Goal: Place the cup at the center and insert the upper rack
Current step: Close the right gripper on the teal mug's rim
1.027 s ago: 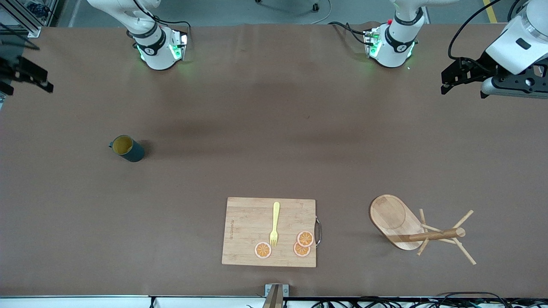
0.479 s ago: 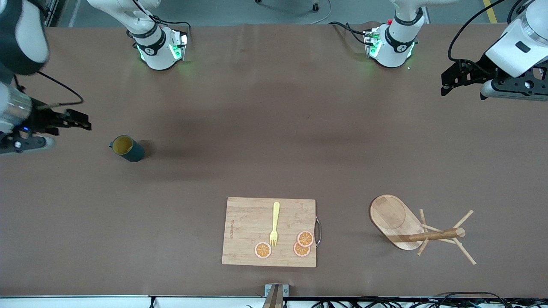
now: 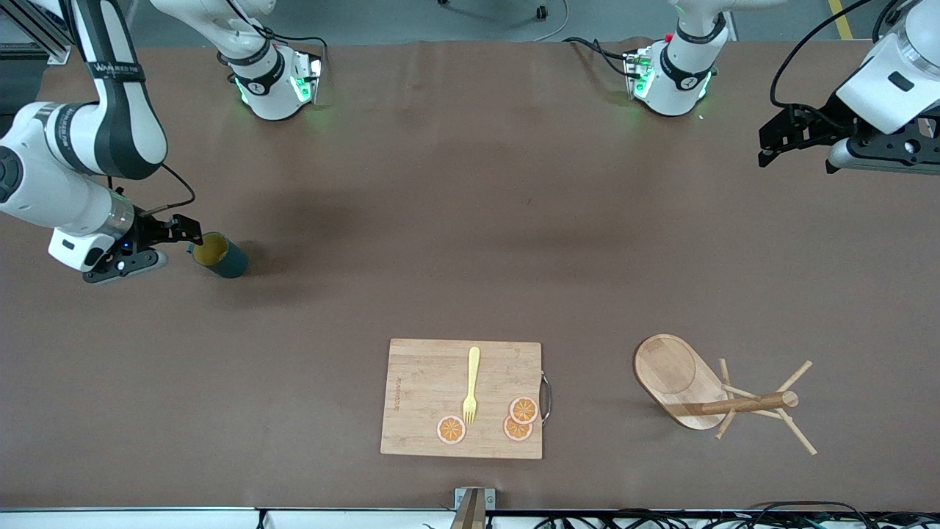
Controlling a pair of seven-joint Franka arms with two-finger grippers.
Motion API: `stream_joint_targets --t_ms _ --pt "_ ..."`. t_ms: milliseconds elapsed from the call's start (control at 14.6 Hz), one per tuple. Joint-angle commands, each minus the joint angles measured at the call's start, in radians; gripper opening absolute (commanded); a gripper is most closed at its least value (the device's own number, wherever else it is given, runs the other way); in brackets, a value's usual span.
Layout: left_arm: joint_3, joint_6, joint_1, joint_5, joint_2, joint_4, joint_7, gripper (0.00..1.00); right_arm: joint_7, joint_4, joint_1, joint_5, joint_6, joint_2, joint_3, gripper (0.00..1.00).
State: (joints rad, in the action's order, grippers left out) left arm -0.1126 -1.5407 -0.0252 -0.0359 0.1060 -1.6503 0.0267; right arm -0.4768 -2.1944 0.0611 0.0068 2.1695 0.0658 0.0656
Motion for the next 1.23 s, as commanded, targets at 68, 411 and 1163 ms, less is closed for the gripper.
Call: stream_joint_targets --t_ms 68,411,1163 --pt "0.002 -0.007 0.007 -0.004 -0.005 0.009 -0.002 1.00 -0.154 -0.134 0.048 0.010 0.160 -0.028 -0.007 1.00" --pt "0.002 -0.007 0.014 -0.002 -0.005 0.007 -0.002 1.00 -0.158 -0.172 0.048 0.012 0.295 0.058 -0.009 1.00" --pt "0.002 -0.025 0.016 -0.004 -0.020 0.014 -0.002 1.00 -0.151 -0.208 0.048 0.013 0.425 0.160 -0.012 0.00"
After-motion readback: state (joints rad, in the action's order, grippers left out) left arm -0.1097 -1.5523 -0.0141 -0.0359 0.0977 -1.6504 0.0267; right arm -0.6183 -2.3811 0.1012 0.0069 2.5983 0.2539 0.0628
